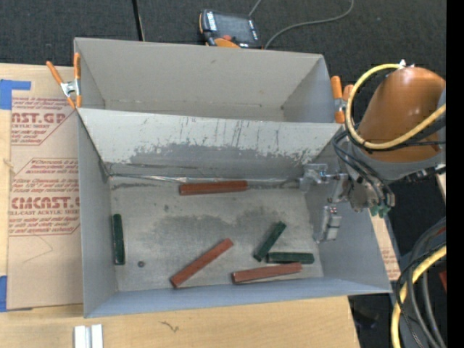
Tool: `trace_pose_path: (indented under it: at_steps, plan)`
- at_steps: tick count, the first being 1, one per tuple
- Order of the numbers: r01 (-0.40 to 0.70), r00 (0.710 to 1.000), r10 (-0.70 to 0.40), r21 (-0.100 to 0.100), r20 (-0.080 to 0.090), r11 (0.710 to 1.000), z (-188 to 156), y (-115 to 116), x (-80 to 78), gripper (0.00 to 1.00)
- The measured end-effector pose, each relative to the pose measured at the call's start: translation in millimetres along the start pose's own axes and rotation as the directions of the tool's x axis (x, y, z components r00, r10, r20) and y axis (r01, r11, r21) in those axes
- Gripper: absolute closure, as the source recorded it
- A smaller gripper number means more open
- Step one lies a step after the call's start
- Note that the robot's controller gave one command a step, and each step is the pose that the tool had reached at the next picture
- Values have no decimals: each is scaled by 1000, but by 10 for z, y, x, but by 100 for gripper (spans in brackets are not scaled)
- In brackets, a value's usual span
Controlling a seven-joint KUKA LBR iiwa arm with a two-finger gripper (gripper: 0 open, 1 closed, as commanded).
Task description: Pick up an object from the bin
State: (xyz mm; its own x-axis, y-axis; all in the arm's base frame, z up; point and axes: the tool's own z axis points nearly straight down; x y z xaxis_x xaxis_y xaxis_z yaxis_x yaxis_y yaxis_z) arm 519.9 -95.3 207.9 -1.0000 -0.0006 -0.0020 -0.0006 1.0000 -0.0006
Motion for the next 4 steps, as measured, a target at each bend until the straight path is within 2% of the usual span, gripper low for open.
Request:
trace_pose_path:
  at_steps: [1, 2, 3, 4]
  plan:
    - [264, 964, -264, -4, -7, 964, 1411, 68, -18, 0]
    - [263, 965, -263, 1, 2, 965, 1354, 60, -43, 100]
    - [451, 893, -451, 4, 8, 893, -210, 215, -142, 100]
    - [302, 953, -302, -4, -2, 953, 387, 478, -158, 100]
